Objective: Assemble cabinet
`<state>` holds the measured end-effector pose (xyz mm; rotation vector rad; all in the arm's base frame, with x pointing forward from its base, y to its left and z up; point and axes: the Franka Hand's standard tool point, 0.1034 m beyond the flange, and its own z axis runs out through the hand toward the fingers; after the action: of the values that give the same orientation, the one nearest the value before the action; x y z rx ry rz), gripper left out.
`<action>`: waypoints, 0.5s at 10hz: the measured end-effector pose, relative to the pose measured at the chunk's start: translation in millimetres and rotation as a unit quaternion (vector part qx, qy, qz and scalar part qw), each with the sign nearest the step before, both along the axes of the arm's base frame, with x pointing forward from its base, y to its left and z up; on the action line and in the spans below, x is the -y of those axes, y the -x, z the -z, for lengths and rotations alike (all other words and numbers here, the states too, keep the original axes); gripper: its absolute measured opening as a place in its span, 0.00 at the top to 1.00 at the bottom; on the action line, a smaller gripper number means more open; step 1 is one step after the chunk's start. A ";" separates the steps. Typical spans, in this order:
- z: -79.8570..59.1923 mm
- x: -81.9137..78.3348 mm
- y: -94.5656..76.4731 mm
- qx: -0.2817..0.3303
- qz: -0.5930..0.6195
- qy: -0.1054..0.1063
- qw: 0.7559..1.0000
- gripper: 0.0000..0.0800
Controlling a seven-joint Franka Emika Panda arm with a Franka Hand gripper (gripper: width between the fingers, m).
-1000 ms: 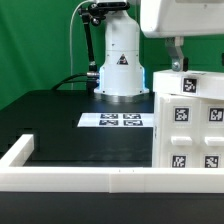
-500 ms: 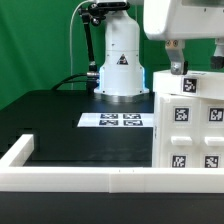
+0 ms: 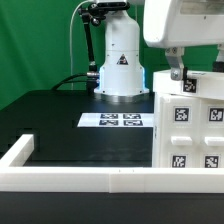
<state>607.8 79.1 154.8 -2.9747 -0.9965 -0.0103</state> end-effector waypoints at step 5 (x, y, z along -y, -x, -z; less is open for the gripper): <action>0.4 1.3 0.2 -0.001 0.006 0.000 1.000 0.31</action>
Offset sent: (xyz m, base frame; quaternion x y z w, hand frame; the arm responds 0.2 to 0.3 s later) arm -0.0007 -0.0007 -0.0019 0.0006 0.0027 -0.0005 1.0000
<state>607.5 77.9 154.4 -2.9806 -0.9786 -0.0087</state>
